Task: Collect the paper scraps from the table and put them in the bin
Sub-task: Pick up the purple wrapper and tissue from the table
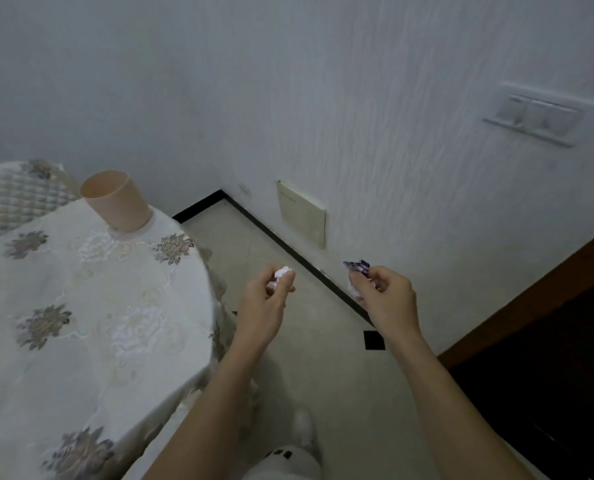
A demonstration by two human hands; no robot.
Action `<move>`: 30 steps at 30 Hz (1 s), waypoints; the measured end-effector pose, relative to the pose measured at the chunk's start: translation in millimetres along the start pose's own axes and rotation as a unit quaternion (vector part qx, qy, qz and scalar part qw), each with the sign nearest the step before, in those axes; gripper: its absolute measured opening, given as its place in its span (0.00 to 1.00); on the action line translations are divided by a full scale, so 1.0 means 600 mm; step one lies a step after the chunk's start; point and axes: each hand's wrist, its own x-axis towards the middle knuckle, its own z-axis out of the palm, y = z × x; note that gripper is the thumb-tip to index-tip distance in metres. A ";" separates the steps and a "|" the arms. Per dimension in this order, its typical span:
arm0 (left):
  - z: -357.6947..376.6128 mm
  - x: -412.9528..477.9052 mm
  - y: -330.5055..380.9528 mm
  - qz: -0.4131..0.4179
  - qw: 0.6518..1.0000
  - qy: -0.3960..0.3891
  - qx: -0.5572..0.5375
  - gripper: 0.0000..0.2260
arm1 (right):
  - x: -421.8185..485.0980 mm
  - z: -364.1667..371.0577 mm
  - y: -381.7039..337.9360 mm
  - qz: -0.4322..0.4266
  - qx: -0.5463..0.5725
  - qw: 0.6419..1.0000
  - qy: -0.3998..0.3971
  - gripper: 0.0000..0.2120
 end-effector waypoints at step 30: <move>-0.106 0.762 -0.088 -0.056 0.983 0.174 -0.008 0.07 | 0.741 0.455 -0.180 -0.041 -0.039 0.981 -0.184 0.08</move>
